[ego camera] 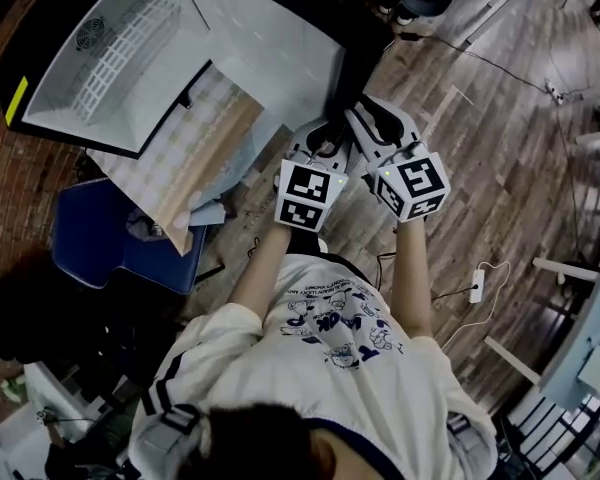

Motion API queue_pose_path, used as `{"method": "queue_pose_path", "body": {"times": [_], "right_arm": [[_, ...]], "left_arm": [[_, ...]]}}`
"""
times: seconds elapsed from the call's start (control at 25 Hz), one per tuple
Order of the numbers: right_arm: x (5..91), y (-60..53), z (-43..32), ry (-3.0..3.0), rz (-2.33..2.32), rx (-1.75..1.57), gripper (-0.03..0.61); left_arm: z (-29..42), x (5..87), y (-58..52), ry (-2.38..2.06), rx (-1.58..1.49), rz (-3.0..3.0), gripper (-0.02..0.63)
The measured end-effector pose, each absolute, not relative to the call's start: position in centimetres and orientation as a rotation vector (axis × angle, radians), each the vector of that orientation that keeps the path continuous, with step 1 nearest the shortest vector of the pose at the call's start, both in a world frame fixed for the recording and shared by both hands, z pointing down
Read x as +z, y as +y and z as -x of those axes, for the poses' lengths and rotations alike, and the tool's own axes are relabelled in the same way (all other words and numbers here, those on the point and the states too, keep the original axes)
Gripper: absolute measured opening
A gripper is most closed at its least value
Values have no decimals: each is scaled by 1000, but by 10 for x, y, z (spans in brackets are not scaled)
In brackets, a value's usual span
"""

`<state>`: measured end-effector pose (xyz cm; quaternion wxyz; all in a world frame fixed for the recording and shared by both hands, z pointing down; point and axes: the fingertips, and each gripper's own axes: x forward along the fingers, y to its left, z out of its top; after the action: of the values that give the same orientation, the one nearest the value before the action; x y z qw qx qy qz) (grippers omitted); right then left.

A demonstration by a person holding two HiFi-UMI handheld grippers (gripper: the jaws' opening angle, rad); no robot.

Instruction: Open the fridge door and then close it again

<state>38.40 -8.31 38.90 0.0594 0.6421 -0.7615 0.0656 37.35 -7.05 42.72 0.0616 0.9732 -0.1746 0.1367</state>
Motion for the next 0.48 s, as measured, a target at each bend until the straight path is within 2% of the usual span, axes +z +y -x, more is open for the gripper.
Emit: {"method": "queue_pose_path", "body": {"times": [0.48], "right_arm": [[389, -116, -467, -2326, -1907, 212, 120]], "left_arm": [[-449, 425, -99, -325, 457, -2982, 72]]}}
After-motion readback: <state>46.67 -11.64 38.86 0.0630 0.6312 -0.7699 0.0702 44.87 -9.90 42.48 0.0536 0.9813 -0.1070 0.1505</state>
